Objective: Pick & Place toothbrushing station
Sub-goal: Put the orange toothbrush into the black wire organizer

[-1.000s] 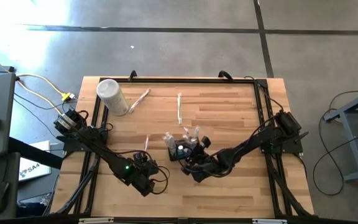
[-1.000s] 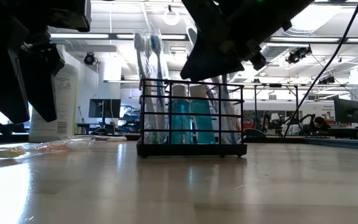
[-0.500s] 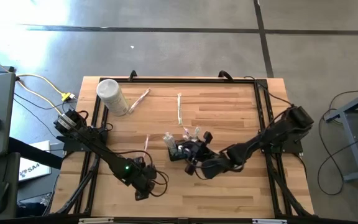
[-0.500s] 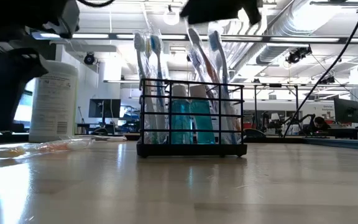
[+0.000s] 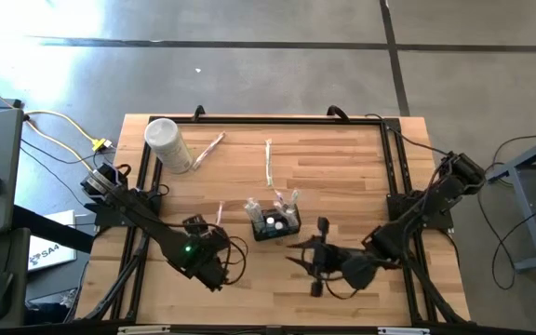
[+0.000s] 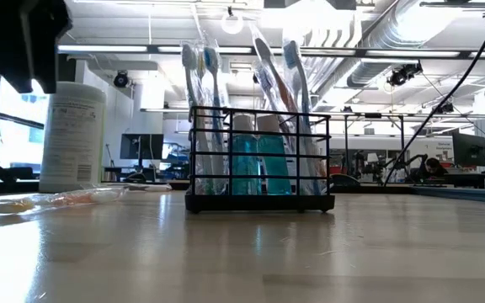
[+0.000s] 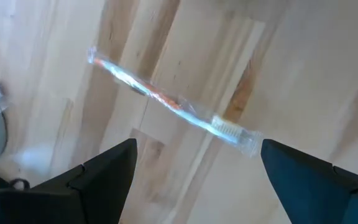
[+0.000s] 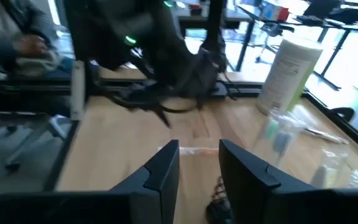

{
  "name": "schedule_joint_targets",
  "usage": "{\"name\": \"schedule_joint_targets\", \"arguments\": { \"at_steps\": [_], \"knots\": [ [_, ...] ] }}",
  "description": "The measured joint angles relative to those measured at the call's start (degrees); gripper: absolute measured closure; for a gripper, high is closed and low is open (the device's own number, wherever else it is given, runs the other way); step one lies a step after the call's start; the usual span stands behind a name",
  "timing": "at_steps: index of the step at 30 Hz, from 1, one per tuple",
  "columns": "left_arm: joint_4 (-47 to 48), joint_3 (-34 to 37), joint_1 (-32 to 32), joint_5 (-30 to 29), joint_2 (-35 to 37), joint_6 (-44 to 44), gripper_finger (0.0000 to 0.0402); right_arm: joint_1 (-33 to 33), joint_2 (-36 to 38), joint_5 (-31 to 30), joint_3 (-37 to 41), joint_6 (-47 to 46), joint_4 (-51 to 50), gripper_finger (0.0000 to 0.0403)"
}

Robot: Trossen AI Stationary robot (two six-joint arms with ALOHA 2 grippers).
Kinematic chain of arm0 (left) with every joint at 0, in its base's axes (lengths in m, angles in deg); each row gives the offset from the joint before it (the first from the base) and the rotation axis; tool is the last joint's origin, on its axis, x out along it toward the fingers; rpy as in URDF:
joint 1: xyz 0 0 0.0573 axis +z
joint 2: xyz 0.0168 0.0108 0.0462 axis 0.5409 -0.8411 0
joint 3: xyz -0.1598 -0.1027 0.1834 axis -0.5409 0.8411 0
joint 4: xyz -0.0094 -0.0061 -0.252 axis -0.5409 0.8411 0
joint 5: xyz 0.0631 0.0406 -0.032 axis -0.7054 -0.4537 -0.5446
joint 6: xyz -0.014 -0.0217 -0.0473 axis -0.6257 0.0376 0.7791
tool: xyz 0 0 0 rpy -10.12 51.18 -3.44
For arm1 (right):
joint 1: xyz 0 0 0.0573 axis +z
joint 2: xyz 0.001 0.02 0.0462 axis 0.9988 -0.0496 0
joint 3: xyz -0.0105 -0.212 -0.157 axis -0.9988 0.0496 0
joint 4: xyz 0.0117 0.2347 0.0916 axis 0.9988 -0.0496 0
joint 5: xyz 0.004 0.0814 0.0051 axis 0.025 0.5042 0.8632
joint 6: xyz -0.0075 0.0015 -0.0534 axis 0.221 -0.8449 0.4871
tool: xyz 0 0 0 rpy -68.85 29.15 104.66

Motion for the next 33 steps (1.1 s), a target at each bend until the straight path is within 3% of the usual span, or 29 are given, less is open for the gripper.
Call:
{"name": "schedule_joint_targets", "arguments": {
  "at_steps": [8, 14, 18, 25, 33],
  "knots": [
    [-3.70, 1.41, -0.02, 0.55, -0.83, -1.69, 0.0061, 3.95, -0.05, -3.28, -0.02, -2.05, -4.11, 0.0296],
    [0.51, 5.10, 4.16, 5.36, -0.76, 11.35, 0.0061, 5.25, -0.05, -5.83, -0.02, -5.14, -7.63, 0.0296],
    [2.56, 8.06, 8.36, 8.41, -0.74, 14.79, 0.0061, 5.24, -0.05, -5.72, -0.02, -6.29, -8.03, 0.0296],
    [-6.85, 12.23, 17.53, 12.31, -0.74, 7.60, 0.0061, 4.91, -0.05, -5.84, -0.02, -6.47, -8.62, 0.0296],
    [-12.37, 15.76, 20.09, 16.39, -0.74, 5.24, 0.0061, 4.95, -0.05, -5.63, -0.02, -7.99, -9.71, 0.0296]
  ]
}}
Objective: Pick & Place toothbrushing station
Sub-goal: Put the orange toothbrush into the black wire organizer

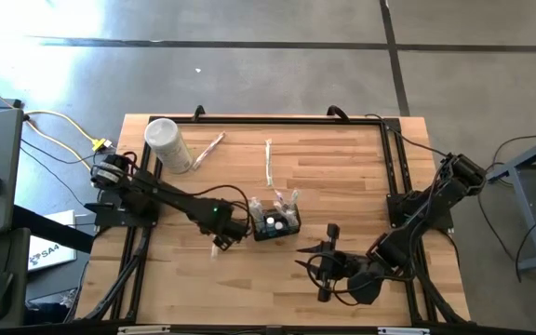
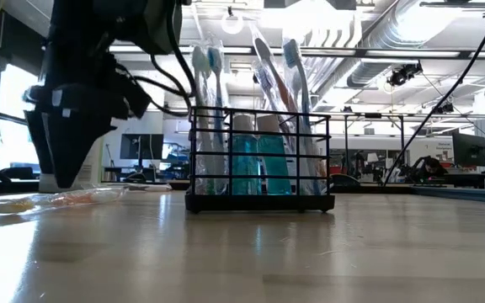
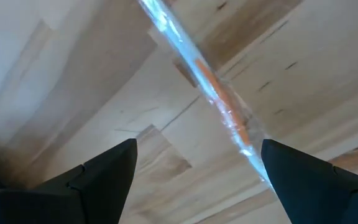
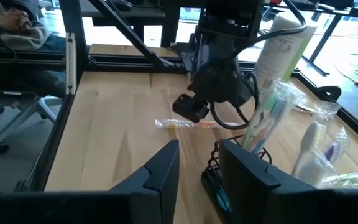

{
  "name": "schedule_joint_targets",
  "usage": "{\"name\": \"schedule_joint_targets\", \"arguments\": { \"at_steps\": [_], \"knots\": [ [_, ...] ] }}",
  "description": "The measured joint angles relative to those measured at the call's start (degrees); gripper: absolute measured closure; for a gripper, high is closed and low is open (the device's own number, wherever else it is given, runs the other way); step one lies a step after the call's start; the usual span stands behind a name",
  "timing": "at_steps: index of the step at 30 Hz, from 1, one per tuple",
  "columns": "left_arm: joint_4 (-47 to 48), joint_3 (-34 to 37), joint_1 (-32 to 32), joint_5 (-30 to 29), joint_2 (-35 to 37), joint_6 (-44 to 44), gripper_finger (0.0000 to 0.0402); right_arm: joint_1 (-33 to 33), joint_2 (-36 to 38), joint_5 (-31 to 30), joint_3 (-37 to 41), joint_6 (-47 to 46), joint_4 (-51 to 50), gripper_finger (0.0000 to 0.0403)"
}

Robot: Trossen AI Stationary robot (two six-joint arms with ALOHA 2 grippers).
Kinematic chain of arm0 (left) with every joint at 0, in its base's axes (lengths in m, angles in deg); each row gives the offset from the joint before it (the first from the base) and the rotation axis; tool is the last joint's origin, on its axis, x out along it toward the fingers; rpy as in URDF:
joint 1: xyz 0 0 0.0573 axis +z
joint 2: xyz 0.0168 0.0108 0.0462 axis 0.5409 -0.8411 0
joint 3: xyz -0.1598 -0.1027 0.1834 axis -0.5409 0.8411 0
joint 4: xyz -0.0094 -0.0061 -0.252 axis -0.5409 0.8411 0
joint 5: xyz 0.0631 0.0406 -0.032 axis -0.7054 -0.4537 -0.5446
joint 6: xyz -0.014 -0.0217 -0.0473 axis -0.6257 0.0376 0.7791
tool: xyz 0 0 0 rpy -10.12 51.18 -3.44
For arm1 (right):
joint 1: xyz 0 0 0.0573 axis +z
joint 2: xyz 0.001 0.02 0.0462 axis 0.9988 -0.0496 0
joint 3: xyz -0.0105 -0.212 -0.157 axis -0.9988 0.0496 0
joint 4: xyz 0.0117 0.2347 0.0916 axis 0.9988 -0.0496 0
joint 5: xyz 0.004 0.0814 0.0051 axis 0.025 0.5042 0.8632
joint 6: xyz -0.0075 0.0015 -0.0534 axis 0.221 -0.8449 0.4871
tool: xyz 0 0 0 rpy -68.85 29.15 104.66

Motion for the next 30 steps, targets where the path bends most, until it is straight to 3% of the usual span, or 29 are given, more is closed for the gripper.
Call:
{"name": "schedule_joint_targets", "arguments": {
  "at_steps": [10, 18, 23, 30],
  "knots": [
    [-16.43, 7.60, -0.22, 4.01, 0.31, -0.26, 0.0062, 0.00, 0.00, 0.20, 0.00, -0.01, -0.31, 0.0296],
    [-17.71, 12.13, -0.73, 5.82, 0.37, -0.01, 0.0076, 0.00, -0.02, 0.21, 0.00, 0.02, -0.31, 0.0296],
    [-17.56, 12.50, -3.95, 5.14, 0.27, -4.25, 0.0151, 0.00, -0.02, 0.21, 0.00, 0.29, -0.37, 0.0296],
    [-16.51, 12.50, -7.82, 5.21, 0.20, -3.25, 0.0290, 0.08, -0.02, 0.23, 0.00, 0.09, -0.37, 0.0296]
  ]
}}
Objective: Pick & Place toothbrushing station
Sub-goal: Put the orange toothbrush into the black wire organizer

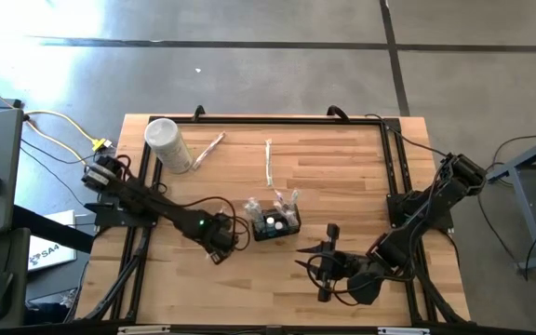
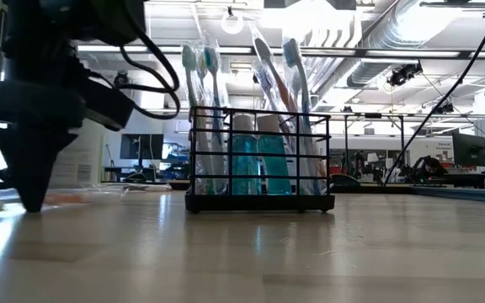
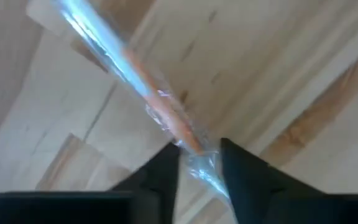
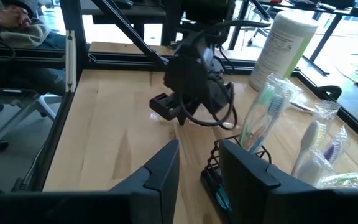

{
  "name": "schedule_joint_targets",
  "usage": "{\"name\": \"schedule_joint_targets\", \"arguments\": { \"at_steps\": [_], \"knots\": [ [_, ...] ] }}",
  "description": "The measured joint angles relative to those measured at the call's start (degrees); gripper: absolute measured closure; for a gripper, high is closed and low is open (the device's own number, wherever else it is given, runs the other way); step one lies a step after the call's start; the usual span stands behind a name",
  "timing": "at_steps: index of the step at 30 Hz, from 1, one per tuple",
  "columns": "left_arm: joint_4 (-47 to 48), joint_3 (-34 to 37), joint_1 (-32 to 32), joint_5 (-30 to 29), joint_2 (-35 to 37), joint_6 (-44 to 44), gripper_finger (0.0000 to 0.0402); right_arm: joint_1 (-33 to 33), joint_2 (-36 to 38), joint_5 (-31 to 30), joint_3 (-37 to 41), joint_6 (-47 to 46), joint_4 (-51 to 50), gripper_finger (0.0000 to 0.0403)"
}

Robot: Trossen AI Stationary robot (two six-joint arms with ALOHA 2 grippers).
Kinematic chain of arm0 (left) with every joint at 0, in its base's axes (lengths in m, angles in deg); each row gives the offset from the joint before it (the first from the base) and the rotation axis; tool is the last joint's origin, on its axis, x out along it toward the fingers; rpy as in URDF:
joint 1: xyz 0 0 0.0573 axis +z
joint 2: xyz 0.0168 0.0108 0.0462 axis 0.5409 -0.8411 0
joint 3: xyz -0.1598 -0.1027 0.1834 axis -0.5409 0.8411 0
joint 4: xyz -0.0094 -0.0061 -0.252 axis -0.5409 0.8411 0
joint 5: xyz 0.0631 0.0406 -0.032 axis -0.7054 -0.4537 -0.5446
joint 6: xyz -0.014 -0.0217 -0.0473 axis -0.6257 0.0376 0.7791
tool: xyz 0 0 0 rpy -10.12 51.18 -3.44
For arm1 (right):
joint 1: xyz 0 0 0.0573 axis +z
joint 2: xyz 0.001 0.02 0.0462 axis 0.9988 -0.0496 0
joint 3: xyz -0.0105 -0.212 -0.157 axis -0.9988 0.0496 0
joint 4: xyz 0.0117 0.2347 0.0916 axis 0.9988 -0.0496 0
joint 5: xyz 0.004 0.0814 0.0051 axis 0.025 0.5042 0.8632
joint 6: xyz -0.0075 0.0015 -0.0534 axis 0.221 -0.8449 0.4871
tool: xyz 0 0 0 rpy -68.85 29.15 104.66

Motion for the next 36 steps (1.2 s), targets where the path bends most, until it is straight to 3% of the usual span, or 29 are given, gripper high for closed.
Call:
{"name": "schedule_joint_targets", "arguments": {
  "at_steps": [3, 5, 11, 15, 19, 23, 29, 36],
  "knots": [
    [0.64, 0.00, -1.57, 0.00, -0.02, -0.05, 0.0360, 0.10, -0.02, 0.11, 0.00, -0.09, 0.02, 0.0296],
    [1.59, 0.00, -2.57, -0.12, -0.04, 0.19, 0.0385, 0.10, -0.02, 0.13, 0.00, -0.25, 0.02, 0.0296],
    [9.23, -0.79, -6.21, 2.05, 0.99, 2.64, 0.0381, 0.08, -0.02, 0.09, 0.00, -0.28, 0.04, 0.0296],
    [23.84, -4.66, -10.29, 4.70, 2.65, 3.81, 0.0390, 0.08, -0.02, 0.03, 0.00, -0.27, 0.06, 0.0296],
    [39.63, -12.25, -14.67, 2.58, 4.39, 10.18, 0.0388, 0.08, -0.02, -0.20, 0.00, -0.19, -0.81, 0.0296],
    [46.62, -22.24, -21.85, -2.86, 4.69, 16.41, 0.0389, -0.41, -0.04, -0.09, 0.00, -1.22, -0.66, 0.0296],
    [46.49, -34.73, -32.32, -17.41, 2.68, 16.63, 0.0389, -0.49, -0.04, 0.73, 0.00, -4.64, -0.76, 0.0296],
    [45.75, -42.66, -37.20, -34.39, -4.29, 1.54, 0.0389, -2.84, -0.05, 10.60, -0.02, -9.81, 0.24, 0.0296]
  ]
}}
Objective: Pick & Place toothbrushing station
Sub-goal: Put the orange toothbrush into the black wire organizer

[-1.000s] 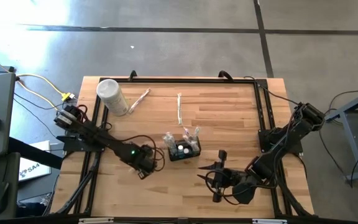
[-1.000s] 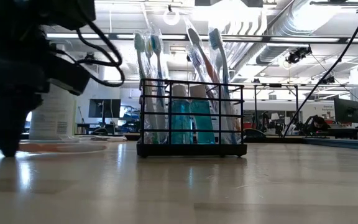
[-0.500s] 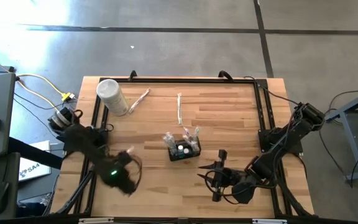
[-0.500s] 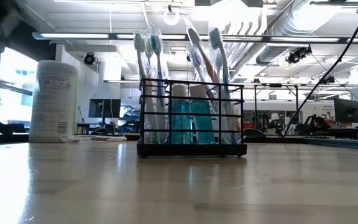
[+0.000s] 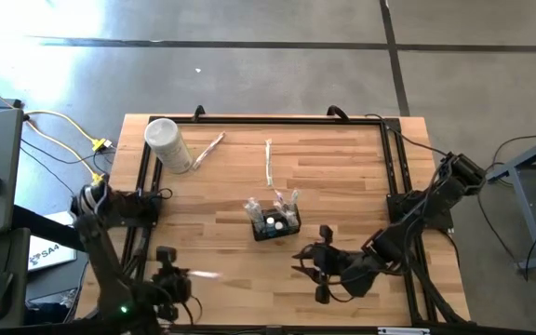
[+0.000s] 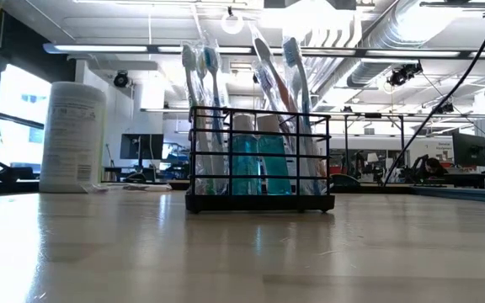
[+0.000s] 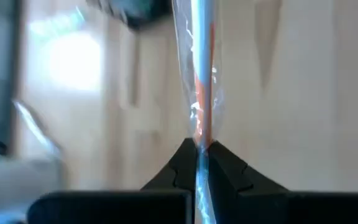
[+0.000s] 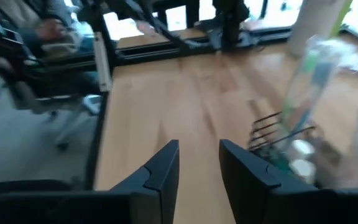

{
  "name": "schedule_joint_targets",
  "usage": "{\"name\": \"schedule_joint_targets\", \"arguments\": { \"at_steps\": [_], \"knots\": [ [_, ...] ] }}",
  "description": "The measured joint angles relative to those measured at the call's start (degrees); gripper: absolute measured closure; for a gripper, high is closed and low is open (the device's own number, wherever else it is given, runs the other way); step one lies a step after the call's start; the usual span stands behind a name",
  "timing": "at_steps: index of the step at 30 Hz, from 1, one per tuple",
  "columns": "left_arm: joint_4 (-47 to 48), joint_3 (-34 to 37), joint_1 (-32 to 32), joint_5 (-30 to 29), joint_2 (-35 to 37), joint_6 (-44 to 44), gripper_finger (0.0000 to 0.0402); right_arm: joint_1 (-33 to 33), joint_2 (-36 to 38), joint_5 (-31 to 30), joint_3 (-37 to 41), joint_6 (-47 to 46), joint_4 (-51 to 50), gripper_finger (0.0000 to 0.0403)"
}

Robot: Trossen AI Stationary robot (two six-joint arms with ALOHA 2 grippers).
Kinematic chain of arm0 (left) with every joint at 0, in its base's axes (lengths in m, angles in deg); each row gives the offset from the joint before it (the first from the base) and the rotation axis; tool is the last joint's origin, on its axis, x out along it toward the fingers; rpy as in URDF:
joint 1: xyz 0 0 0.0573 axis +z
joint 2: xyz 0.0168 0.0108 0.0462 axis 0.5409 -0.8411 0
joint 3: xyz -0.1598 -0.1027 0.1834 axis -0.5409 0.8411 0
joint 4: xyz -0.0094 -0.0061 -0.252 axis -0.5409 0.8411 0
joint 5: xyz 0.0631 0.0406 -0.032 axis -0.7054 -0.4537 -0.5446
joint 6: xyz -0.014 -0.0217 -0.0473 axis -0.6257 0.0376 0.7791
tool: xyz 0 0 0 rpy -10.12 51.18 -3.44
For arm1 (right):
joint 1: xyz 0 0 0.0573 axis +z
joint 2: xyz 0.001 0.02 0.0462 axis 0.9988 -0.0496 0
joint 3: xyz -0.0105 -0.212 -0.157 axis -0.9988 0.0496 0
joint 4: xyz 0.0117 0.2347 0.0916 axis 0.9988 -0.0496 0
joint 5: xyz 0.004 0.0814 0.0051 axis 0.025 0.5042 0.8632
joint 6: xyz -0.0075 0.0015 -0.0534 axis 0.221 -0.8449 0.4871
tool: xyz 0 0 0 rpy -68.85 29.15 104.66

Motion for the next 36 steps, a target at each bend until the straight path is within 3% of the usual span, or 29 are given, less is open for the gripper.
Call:
{"name": "schedule_joint_targets", "arguments": {
  "at_steps": [7, 12, 18, 23, 29, 36],
  "knots": [
    [0.04, -6.77, 4.45, -10.93, -10.04, -23.37, 0.0389, -4.94, -0.30, 12.30, 0.02, -2.51, 6.26, 0.0296],
    [-0.43, -16.15, 7.32, -19.58, -19.36, -37.72, 0.0389, -8.00, -0.28, 20.92, 0.00, -3.63, 10.38, 0.0285],
    [0.10, -26.82, 8.02, -31.57, -27.59, -59.21, 0.0389, -10.04, -1.22, 26.87, -0.02, -4.65, 10.70, 0.0215],
    [-0.86, -28.69, 8.55, -43.73, -29.74, -71.37, 0.0387, -10.35, -4.08, 28.95, 0.00, -7.92, 11.17, 0.0140],
    [-4.25, -28.77, 10.46, -45.38, -29.92, -79.26, 0.0384, -10.63, -7.78, 34.70, 0.02, -8.51, 17.90, 0.0094],
    [-7.63, -28.77, 12.57, -47.48, -29.92, -87.52, 0.0382, -11.54, -9.67, 34.68, 0.02, -9.79, 18.86, 0.0099]
  ]
}}
